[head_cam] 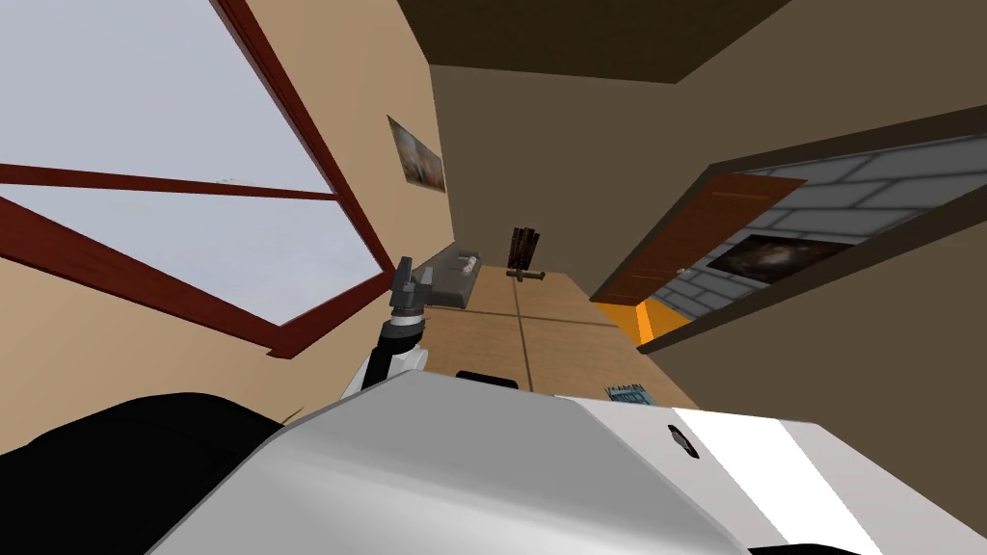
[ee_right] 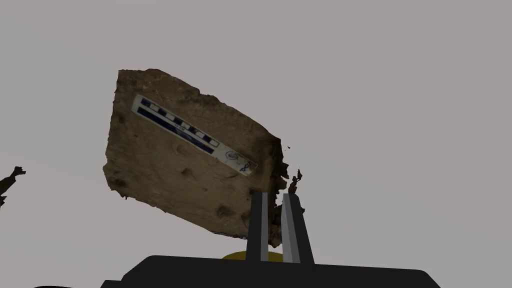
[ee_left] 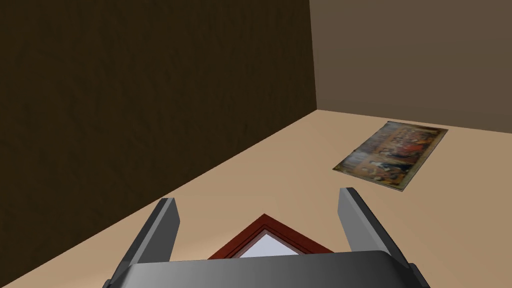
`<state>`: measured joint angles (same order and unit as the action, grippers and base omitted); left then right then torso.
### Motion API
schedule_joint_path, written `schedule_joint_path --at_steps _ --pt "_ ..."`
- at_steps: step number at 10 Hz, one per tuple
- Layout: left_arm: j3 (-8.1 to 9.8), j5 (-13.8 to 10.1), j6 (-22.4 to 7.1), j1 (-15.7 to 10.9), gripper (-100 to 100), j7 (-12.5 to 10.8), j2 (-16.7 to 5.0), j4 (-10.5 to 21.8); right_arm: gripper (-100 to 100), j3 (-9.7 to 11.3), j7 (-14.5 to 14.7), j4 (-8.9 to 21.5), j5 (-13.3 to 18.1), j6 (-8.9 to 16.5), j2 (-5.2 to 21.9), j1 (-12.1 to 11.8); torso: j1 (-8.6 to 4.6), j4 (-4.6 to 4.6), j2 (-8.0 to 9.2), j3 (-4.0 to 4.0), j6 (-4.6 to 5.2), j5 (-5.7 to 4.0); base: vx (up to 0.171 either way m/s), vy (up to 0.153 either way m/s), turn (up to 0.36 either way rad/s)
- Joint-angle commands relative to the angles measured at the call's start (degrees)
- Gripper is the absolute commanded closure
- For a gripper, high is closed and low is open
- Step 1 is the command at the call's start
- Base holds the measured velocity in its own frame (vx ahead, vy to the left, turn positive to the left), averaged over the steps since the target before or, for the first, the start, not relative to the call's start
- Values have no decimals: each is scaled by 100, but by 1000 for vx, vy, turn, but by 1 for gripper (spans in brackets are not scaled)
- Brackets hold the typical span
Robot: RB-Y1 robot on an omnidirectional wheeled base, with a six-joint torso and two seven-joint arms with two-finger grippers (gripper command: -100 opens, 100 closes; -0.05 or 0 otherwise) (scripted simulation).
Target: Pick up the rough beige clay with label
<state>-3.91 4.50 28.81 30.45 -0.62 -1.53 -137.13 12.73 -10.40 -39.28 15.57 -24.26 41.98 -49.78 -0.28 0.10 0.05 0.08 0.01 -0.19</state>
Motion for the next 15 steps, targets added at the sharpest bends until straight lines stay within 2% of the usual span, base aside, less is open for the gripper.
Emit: schedule_joint_path --at_steps 1,3,4,5,7,8,11,12,14,15 --pt "0 0 0 0 0 0 0 0 100 -145 -286 195 286 -173 142 268 0 0 0 0 0 0 28 18 -375" --pt "0 0 0 0 0 0 0 0 100 -145 -323 195 643 -173 142 268 -2 0 -3 -1 4 -4 27 28 -79" --pt "0 0 0 0 0 0 0 0 100 -286 -561 359 819 -333 293 518 -8 2 0 1 -1 -4 29 22 -277" --pt "0 0 0 1 0 0 0 0 100 -286 -655 359 995 -333 293 518 -9 0 -3 -1 8 -4 36 30 -189" --pt "0 0 0 0 0 0 0 0 100 -286 -655 359 1308 -333 293 518 -10 1 -1 0 4 -5 14 10 -3" --pt "0 0 0 0 0 0 0 0 100 -427 -928 523 1500 -492 443 768 -15 1 4 2 6 -6 25 26 -308" --pt "0 0 0 0 0 0 0 0 100 -427 -988 523 1929 -492 443 768 -11 2 1 2 7 -8 18 18 -66" --pt "0 0 0 0 0 0 0 0 100 -568 -1294 687 2144 -651 594 1019 -17 2 4 3 8 -7 28 14 -337" --pt "0 0 0 0 0 0 0 0 100 -568 -1321 687 2483 -651 594 1019 -7 -2 0 -1 16 -5 24 27 -100" --pt "0 0 0 -1 0 0 0 0 100 -568 -1321 687 2550 -651 594 1019 -9 1 1 1 10 -7 4 9 41"
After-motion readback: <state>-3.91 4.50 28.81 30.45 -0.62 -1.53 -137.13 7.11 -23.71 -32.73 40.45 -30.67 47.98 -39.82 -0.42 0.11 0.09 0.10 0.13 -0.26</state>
